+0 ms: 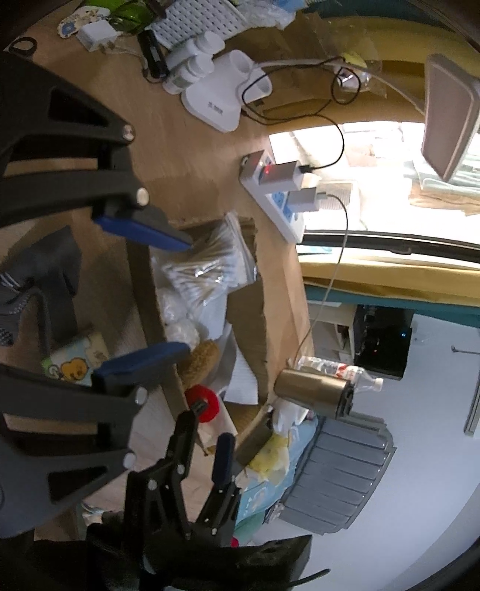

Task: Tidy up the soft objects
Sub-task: 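Open both grippers to release the plush and swab bag into the box, then withdraw both grippers toward the tissue pack and grey sock on the desk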

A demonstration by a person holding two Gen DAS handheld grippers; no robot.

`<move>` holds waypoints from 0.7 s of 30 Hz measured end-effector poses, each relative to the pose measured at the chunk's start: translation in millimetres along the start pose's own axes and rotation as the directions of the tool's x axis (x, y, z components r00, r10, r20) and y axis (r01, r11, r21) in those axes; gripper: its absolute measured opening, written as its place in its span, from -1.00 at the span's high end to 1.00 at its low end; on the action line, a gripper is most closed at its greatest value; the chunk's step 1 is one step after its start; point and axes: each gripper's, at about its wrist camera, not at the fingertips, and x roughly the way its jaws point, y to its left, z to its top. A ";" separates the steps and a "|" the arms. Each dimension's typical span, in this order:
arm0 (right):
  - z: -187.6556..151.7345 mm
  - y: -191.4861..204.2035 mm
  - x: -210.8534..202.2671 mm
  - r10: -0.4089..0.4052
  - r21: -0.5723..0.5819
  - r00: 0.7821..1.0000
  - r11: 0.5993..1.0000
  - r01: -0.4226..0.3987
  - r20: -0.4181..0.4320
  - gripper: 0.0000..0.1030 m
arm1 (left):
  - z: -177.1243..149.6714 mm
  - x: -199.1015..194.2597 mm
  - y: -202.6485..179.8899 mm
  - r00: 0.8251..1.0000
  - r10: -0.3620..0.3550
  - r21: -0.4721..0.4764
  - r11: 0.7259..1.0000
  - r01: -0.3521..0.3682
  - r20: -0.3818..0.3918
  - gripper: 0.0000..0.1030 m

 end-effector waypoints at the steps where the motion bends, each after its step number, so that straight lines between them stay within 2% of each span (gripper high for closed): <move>1: 0.2 1.5 -1.2 0.000 -0.002 1.000 1.000 0.000 0.002 -0.25 | -0.9 -2.6 0.2 1.000 0.003 -0.001 1.000 -0.003 0.004 -0.04; 10: -4.6 15.4 -11.4 -0.005 -0.019 1.000 1.000 0.005 0.010 -0.34 | -12.1 -18.6 1.6 1.000 0.014 -0.013 1.000 -0.013 0.026 -0.09; 12: -6.3 18.7 -12.7 -0.004 -0.021 1.000 1.000 0.004 0.011 -0.36 | -15.3 -22.2 1.9 0.999 0.015 -0.017 1.000 -0.015 0.029 -0.27; 13: -6.5 20.0 -13.0 -0.004 -0.021 1.000 1.000 0.004 0.010 -0.37 | -17.2 -23.9 2.0 0.999 0.017 -0.018 1.000 -0.016 0.030 -0.29; 21: -12.3 33.3 -15.7 0.002 -0.032 1.000 0.999 -0.002 0.007 -0.38 | -30.1 -36.5 6.8 0.999 0.025 -0.035 0.999 -0.024 0.039 -0.32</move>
